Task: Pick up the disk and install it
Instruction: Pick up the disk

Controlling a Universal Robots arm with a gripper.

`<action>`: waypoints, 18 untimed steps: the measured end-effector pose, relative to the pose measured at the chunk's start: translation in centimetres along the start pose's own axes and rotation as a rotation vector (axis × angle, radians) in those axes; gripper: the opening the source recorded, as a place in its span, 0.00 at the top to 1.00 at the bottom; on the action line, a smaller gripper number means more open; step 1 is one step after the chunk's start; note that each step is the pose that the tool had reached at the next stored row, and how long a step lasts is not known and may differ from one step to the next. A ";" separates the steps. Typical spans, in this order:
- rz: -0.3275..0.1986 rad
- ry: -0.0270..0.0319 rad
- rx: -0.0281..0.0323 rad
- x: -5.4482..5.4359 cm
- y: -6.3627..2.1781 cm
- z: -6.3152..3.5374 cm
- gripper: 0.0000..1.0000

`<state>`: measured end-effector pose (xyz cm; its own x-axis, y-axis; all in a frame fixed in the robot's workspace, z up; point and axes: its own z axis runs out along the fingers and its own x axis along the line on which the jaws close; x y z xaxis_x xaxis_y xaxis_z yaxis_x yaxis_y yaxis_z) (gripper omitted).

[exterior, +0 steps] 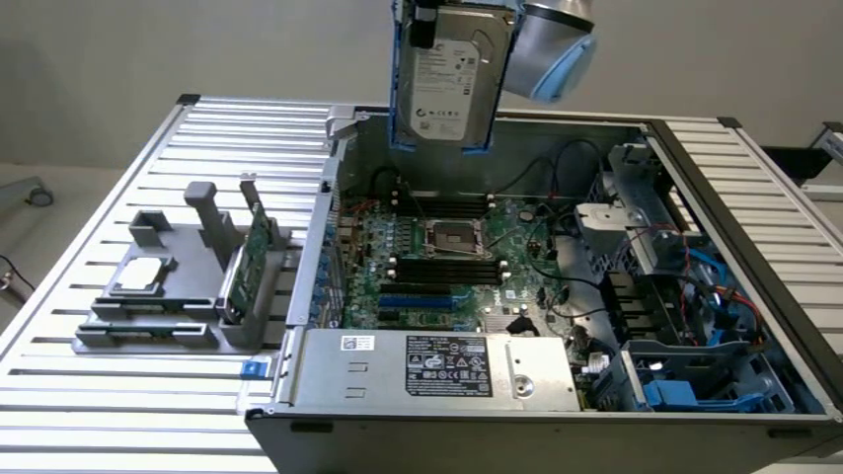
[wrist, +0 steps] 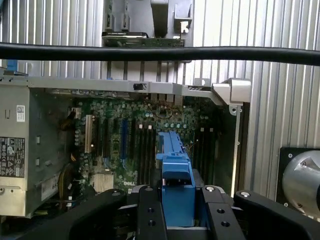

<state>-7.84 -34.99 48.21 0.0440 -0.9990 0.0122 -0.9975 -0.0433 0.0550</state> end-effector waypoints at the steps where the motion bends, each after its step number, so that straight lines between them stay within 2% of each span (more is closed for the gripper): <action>1: 0.000 -0.0006 -0.0002 0.1 -0.43 -0.02 0.67; 3: 0.000 -0.0009 -0.0017 0.4 -1.23 -0.06 0.67; 7: 0.000 -0.0014 -0.0128 0.9 -2.65 -0.13 0.67; 13: 0.000 -0.0026 -0.0247 1.8 -4.60 -0.21 0.67; 18: -0.001 -0.0035 -0.0291 2.9 -5.97 -0.27 0.67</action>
<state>-1.74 -37.61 48.19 0.0444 -0.9990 0.0086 -0.9955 -0.0435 0.0841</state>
